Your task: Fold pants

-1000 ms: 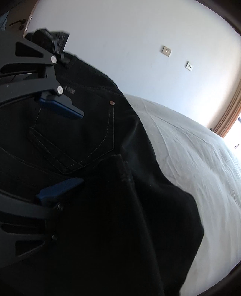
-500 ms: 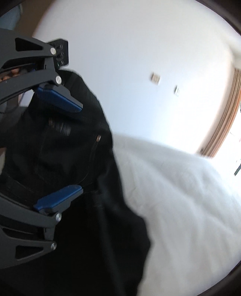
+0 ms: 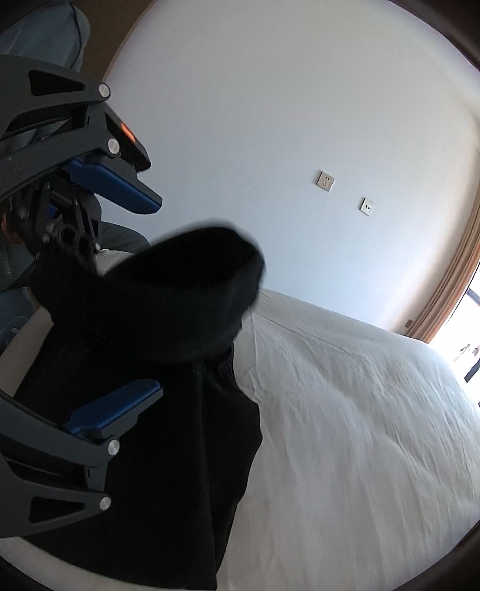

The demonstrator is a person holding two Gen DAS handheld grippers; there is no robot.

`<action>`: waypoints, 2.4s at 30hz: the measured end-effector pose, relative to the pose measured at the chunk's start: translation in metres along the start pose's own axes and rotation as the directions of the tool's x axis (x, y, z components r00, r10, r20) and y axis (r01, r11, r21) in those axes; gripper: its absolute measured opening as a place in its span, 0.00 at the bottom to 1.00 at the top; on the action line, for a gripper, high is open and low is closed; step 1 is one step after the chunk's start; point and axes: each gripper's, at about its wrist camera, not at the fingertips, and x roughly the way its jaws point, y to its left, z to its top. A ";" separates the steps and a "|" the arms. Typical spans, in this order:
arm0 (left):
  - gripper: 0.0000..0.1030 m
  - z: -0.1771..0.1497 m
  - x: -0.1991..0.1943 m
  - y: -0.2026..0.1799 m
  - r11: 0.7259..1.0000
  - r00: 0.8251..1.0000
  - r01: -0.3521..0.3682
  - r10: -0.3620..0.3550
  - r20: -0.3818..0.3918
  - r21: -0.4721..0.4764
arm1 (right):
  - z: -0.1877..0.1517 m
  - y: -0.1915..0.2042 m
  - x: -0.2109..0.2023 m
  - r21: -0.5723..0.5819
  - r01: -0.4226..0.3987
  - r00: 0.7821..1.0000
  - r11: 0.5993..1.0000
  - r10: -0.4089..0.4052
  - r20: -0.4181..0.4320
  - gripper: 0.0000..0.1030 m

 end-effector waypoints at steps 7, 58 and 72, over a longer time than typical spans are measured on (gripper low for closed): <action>0.12 0.019 0.042 -0.029 0.994 0.998 -0.014 0.021 -0.055 0.111 | -0.004 -0.015 0.011 0.009 0.135 0.990 0.991 -0.135 -0.036 0.81; 0.57 0.095 0.116 -0.012 0.991 0.993 -0.096 0.089 -0.076 -0.097 | -0.072 -0.082 -0.090 0.075 0.252 0.961 0.965 -0.258 0.096 0.47; 0.58 0.086 0.164 -0.014 0.959 0.938 -0.283 0.277 -0.208 0.002 | -0.114 -0.081 -0.100 0.144 0.260 0.950 0.955 -0.280 0.140 0.53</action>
